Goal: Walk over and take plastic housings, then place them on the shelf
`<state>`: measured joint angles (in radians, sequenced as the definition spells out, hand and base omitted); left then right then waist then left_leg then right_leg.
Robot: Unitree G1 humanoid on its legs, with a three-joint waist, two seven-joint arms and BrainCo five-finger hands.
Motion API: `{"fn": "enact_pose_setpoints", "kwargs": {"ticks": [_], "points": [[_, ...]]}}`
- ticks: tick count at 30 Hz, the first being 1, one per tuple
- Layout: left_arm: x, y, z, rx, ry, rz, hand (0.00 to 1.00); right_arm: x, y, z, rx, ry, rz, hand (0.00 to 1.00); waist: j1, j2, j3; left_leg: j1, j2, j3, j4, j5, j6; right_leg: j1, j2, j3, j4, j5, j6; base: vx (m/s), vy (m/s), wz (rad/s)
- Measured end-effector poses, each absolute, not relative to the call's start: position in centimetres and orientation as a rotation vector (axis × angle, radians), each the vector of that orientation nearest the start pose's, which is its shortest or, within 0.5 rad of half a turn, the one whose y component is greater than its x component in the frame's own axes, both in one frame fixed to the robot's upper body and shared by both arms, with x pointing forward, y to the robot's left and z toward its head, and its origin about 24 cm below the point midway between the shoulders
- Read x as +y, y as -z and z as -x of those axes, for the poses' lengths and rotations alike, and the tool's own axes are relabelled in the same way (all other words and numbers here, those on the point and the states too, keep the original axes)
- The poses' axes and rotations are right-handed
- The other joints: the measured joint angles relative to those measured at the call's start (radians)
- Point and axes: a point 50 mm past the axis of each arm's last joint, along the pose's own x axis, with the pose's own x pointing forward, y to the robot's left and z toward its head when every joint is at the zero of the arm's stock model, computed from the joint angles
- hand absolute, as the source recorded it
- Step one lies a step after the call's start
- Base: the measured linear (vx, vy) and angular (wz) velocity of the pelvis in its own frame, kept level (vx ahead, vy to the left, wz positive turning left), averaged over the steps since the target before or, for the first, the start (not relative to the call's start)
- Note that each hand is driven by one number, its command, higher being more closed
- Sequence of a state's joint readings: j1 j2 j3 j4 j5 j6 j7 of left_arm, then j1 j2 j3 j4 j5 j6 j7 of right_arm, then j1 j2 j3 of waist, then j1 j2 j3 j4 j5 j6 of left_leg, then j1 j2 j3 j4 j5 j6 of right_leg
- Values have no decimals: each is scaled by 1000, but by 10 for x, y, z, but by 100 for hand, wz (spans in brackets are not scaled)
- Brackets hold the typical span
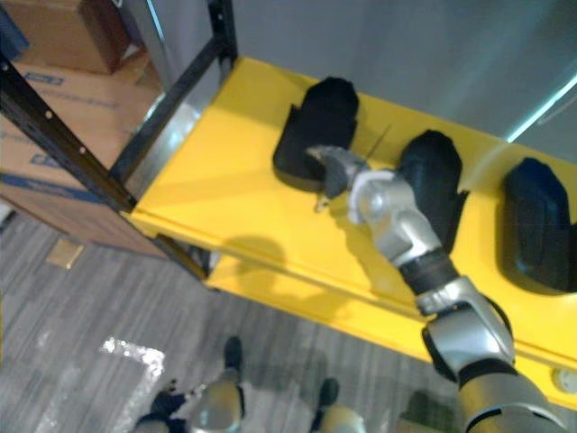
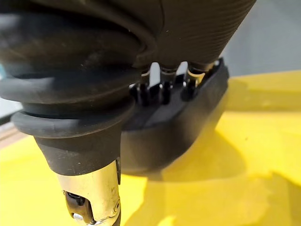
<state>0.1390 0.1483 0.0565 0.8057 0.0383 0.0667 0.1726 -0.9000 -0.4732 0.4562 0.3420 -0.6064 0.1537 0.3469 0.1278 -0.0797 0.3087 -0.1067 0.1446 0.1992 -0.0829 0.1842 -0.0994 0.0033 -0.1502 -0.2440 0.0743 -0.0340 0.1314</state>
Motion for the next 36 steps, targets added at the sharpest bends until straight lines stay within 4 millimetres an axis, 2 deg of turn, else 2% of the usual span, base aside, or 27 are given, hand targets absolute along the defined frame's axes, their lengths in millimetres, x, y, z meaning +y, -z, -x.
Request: {"fn": "enact_pose_setpoints", "kwargs": {"ticks": [5, 11, 21, 36], "points": [[225, 139, -115, 992, -287, -230, 0, -103, -199, -374, -254, -415, 1360, 0, 1, 0, 0, 0, 0, 0, 0, 0, 0, 0, 0, 0, 1, 0, 0, 0, 0, 0], [225, 139, -116, 992, -286, -232, 0, -88, -192, -370, -264, -495, 1383, 0, 3, 0, 0, 1, 1, 1, 0, 0, 0, 0, 1, 0, 1, 0, -1, 0, 0, 0], [225, 139, -119, 993, -282, -238, 0, -76, -183, -365, -219, -610, 1415, 0, 13, 0, 0, 2, 2, 1, 0, 0, 0, 0, 1, 0, 2, -1, -1, 0, 0, 0], [226, 139, -118, 996, -281, -240, 0, -54, -179, -355, -267, -680, 1437, 0, 22, -4, -2, 3, 2, 1, 0, 0, 0, 0, 1, 1, 4, -1, -1, 0, 0, 0]]}}
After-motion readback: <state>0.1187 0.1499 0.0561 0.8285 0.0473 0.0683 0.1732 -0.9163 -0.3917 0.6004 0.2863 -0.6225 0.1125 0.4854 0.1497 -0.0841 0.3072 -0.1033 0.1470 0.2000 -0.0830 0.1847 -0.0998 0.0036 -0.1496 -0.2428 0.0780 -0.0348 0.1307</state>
